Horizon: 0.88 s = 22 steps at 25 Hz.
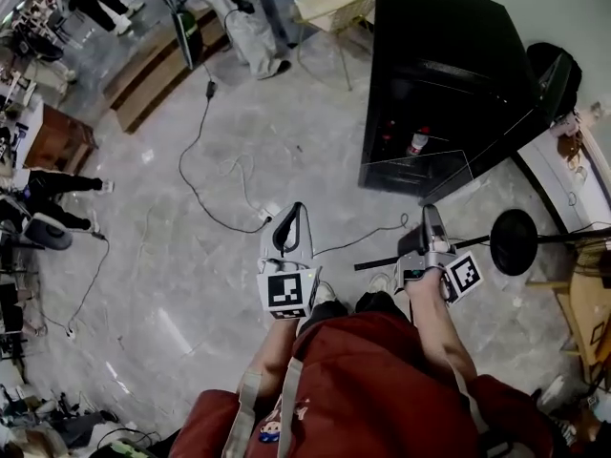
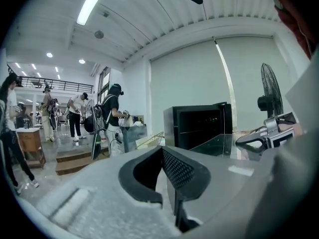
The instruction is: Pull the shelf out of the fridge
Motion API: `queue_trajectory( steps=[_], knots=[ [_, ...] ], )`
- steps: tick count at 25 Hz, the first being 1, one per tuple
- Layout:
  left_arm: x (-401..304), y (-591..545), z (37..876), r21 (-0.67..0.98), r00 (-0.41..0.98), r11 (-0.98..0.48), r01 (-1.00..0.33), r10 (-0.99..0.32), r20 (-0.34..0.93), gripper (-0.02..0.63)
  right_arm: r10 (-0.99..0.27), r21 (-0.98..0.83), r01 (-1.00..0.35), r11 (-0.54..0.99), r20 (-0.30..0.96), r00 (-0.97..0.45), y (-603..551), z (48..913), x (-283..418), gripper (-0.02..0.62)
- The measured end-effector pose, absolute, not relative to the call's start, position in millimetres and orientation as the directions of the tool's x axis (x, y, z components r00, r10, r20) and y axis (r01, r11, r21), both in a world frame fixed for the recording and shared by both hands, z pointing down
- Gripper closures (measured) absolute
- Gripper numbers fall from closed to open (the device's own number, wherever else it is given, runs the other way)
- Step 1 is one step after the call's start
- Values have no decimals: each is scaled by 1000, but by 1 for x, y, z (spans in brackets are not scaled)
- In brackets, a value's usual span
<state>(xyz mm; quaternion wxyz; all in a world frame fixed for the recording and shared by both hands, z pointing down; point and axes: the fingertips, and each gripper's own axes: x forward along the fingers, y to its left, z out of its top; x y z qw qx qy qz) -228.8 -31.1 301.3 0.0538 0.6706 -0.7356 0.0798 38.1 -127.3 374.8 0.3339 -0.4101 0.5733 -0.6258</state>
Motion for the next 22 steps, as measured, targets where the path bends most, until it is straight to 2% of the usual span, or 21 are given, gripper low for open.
queue_trajectory(
  steps=[6, 13, 22],
  knots=[
    [-238, -24, 251, -83, -121, 113, -990, -987, 102, 607, -895, -999, -1, -52, 47, -444, -128, 324, 28, 587],
    [-232, -34, 215, -146, -78, 71, -987, -996, 42, 607, -899, -997, 58, 53, -73, -431, -143, 270, 17, 587],
    [-237, -23, 190, -98, -103, 103, -990, -995, -10, 607, -892, -995, 60, 85, -103, -441, -144, 234, 4, 586]
  ],
)
